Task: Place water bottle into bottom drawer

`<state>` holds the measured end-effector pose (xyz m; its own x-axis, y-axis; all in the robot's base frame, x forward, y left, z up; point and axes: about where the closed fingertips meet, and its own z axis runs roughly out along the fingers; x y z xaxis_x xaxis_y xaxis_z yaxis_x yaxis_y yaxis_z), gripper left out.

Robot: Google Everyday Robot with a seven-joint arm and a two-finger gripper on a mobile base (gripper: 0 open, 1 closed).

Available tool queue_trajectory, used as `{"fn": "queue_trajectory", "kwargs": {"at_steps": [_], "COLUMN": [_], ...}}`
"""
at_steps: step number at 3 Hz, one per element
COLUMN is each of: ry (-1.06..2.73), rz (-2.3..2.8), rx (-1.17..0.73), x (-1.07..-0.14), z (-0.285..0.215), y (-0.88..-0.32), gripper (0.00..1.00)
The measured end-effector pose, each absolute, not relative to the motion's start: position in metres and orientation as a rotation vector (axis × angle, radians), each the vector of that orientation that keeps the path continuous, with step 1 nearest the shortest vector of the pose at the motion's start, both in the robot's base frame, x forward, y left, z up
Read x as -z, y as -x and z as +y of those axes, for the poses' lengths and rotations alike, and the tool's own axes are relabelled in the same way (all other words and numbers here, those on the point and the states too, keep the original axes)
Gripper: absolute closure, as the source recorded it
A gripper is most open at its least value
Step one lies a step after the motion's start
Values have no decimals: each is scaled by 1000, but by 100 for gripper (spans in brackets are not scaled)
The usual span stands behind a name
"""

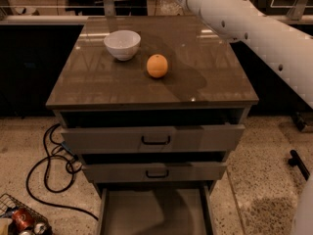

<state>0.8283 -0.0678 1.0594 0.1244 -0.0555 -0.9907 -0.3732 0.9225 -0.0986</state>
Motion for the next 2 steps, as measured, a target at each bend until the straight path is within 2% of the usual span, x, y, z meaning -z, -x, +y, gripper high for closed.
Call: {"fn": "queue_trajectory", "kwargs": {"at_steps": [2], "ry": [456], "rz": [1472], "rx": [-290], "x": [-1061], "z": [-82], "y": [-761], "gripper": [100]}}
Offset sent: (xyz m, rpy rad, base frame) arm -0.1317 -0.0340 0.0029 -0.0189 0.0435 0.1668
